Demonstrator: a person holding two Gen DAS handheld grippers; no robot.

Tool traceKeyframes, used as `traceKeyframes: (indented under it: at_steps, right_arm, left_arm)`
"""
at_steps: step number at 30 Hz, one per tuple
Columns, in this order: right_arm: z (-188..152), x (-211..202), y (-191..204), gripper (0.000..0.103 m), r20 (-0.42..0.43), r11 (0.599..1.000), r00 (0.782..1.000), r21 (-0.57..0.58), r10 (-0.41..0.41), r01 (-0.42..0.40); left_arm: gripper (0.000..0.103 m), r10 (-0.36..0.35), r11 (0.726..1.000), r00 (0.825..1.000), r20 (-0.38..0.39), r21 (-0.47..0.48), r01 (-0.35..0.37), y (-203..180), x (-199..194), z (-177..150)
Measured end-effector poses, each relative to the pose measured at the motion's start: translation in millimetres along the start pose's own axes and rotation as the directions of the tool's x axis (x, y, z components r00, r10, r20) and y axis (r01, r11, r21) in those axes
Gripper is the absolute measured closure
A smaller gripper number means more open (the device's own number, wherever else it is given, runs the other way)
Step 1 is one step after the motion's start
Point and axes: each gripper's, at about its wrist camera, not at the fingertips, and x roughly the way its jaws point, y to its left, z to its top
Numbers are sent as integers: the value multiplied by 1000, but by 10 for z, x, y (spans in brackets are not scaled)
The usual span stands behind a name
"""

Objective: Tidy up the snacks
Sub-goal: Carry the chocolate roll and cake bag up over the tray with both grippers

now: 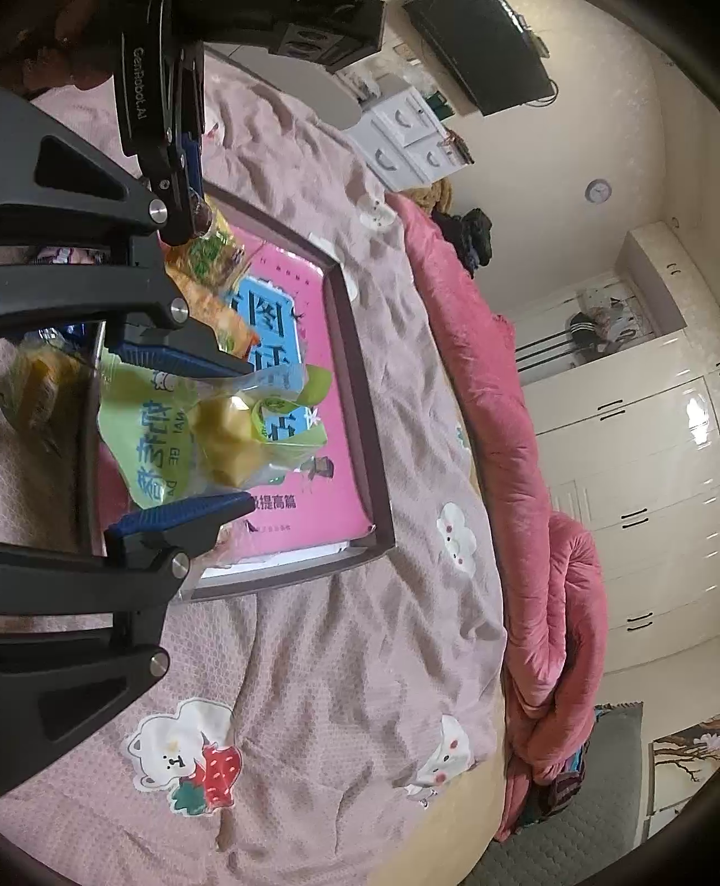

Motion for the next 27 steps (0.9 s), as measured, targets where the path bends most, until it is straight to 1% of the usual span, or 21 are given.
traceKeyframes:
  at_steps: [4, 10, 16, 20, 27]
  right_arm:
    - [-48, 75, -47, 62, -12, 999, 999, -5, -47, 47]
    - [-96, 134, -68, 62, -4, 998, 998, -26, -63, 63]
    - [-150, 165, 103, 62, 7, 987, 996, -131, -90, 90]
    - [-199, 194, 223, 60, 11, 977, 996, -195, -86, 87]
    - [-211, 191, 165, 58, 6, 983, 997, -167, -73, 73]
  left_arm:
    - [64, 17, 1000, 1000, -7, 2, -17, -2, 73, 16]
    - [64, 24, 1000, 1000, -16, -2, -24, 8, 163, 39]
    - [64, 30, 999, 999, -21, -13, -30, 30, 207, 45]
    - [64, 32, 999, 999, -23, -14, -33, 37, 213, 42]
    - [63, 33, 999, 999, -32, -28, -34, 77, 235, 24]
